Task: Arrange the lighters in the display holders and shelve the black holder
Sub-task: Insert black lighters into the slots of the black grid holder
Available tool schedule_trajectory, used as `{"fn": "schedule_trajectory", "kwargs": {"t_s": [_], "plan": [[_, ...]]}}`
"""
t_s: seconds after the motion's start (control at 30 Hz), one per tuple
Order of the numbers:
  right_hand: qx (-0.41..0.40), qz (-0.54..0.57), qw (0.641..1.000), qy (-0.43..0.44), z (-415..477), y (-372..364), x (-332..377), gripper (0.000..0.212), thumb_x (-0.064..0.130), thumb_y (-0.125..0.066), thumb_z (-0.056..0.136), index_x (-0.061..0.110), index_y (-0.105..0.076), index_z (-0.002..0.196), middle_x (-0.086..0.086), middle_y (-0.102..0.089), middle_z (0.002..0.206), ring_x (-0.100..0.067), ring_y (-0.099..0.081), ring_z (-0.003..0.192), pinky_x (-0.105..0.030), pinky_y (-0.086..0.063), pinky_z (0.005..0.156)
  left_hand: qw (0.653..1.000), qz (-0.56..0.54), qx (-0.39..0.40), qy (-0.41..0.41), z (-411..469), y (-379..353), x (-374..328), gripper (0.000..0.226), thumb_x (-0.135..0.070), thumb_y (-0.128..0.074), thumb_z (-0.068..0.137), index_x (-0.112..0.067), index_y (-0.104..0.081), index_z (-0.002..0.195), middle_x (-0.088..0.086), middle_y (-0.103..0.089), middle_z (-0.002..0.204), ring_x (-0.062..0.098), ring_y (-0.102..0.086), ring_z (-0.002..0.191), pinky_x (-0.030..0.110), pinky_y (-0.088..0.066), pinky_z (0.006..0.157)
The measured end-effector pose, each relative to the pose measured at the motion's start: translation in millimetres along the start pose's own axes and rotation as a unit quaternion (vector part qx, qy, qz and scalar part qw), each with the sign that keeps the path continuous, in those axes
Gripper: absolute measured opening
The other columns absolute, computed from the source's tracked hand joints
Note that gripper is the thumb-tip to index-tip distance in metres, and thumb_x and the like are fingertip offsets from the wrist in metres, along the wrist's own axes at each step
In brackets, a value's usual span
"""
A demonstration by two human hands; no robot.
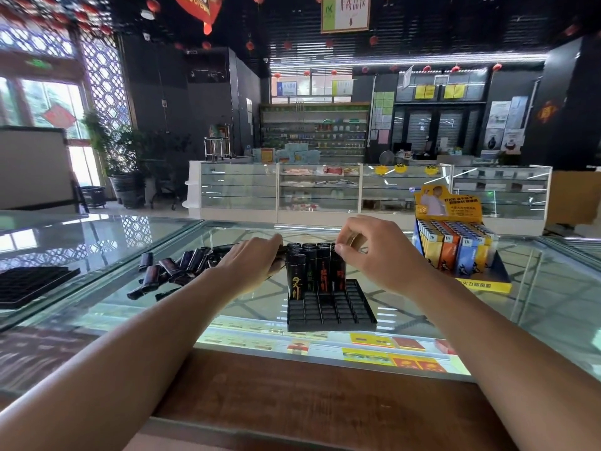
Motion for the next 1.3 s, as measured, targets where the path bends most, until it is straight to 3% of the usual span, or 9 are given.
{"fn": "schedule_trajectory", "kwargs": {"t_s": [0.07,0.17,0.3,0.47,0.7,0.87,1.0,1.13,1.3], "plan": [[0.000,0.004,1.000,-0.005,-0.5,0.4,0.4,0.008,0.021,-0.072,0.097,0.022,-0.070,0.089,0.009,-0.069,0.089,-0.011,-0.066,0.081,-0.045,-0.057,0.080,0.999,-0.030,-0.009,0.010,-0.2,-2.8,1.2,0.020,-0.031,-0.057,0.105,-0.013,-0.050,0.109,0.001,-0.063,0.086,0.022,-0.059,0.076,0.039,-0.045,0.066],[-0.004,0.001,1.000,-0.008,-1.3,0.4,1.3,0.008,0.022,-0.072,0.097,0.022,-0.069,0.089,0.009,-0.068,0.089,-0.012,-0.066,0.081,-0.046,-0.057,0.080,0.988,-0.144,-0.028,0.051,0.6,4.8,3.9,0.013,-0.025,-0.057,0.106,-0.013,-0.056,0.111,-0.004,-0.062,0.086,0.013,-0.060,0.071,0.024,-0.040,0.058],[-0.048,-0.014,0.999,-0.004,-0.1,0.9,2.4,0.004,0.024,-0.069,0.098,0.027,-0.068,0.095,0.014,-0.067,0.092,-0.006,-0.066,0.081,-0.045,-0.058,0.077,0.941,-0.332,-0.043,0.056,-1.6,28.0,9.1,0.010,-0.022,-0.062,0.103,-0.015,-0.064,0.111,0.009,-0.072,0.086,0.007,-0.067,0.060,0.024,-0.049,0.051],[-0.104,0.024,0.994,-0.018,1.5,-2.2,9.6,0.020,0.041,-0.061,0.101,0.029,-0.066,0.116,0.022,-0.067,0.099,-0.001,-0.065,0.087,-0.042,-0.058,0.079,0.870,-0.480,-0.104,0.046,-6.1,59.3,-10.1,0.014,-0.020,-0.065,0.101,-0.015,-0.068,0.114,0.005,-0.067,0.063,0.010,-0.050,0.044,0.023,-0.036,0.040],[-0.130,0.161,0.977,-0.049,7.3,-9.3,21.5,0.010,0.028,-0.074,0.097,0.025,-0.070,0.105,0.011,-0.075,0.090,-0.007,-0.071,0.085,-0.029,-0.056,0.074,0.873,-0.473,-0.114,-0.039,-11.9,70.3,-52.5,0.020,-0.010,-0.065,0.100,0.000,-0.063,0.118,0.003,-0.066,0.076,0.002,-0.062,0.051,0.012,-0.044,0.049],[-0.128,0.203,0.969,-0.056,7.9,-3.6,17.9,0.011,0.016,-0.071,0.100,0.022,-0.073,0.109,-0.002,-0.074,0.084,-0.017,-0.071,0.077,-0.035,-0.060,0.072,0.875,-0.470,-0.116,-0.021,-11.1,64.0,-42.2,0.009,-0.020,-0.063,0.102,-0.019,-0.066,0.111,-0.005,-0.067,0.062,0.003,-0.045,0.041,0.017,-0.034,0.040],[-0.117,0.221,0.966,-0.062,6.2,-1.1,19.2,0.009,0.013,-0.078,0.094,0.019,-0.073,0.099,-0.001,-0.073,0.084,-0.015,-0.069,0.076,-0.036,-0.062,0.071,0.857,-0.497,-0.138,-0.009,-11.0,67.1,-44.6,0.011,-0.013,-0.066,0.101,-0.023,-0.065,0.104,-0.015,-0.064,0.056,0.000,-0.050,0.040,0.010,-0.036,0.042],[-0.076,0.097,0.991,-0.047,3.8,4.2,20.2,0.025,0.029,-0.088,0.083,0.026,-0.067,0.096,0.013,-0.070,0.085,-0.006,-0.065,0.077,-0.025,-0.054,0.072,0.855,-0.500,-0.141,0.009,-8.8,64.5,-46.0,0.013,-0.018,-0.070,0.098,-0.014,-0.065,0.109,-0.011,-0.061,0.053,-0.001,-0.049,0.038,0.010,-0.034,0.041],[-0.058,-0.081,0.994,0.035,4.2,9.6,24.1,0.020,0.040,-0.078,0.092,0.032,-0.075,0.110,0.017,-0.071,0.097,-0.009,-0.064,0.091,-0.043,-0.055,0.082,0.844,-0.521,-0.127,0.021,-7.5,59.4,-46.8,0.015,-0.014,-0.066,0.100,-0.003,-0.064,0.110,-0.006,-0.060,0.056,-0.001,-0.047,0.037,0.009,-0.033,0.040]]}}
Point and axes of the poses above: each hand's wrist, its own z-axis towards the middle knuckle, its own y-axis out of the back of the hand, x = y × z, the point moved 2 cm from there along z, towards the middle knuckle
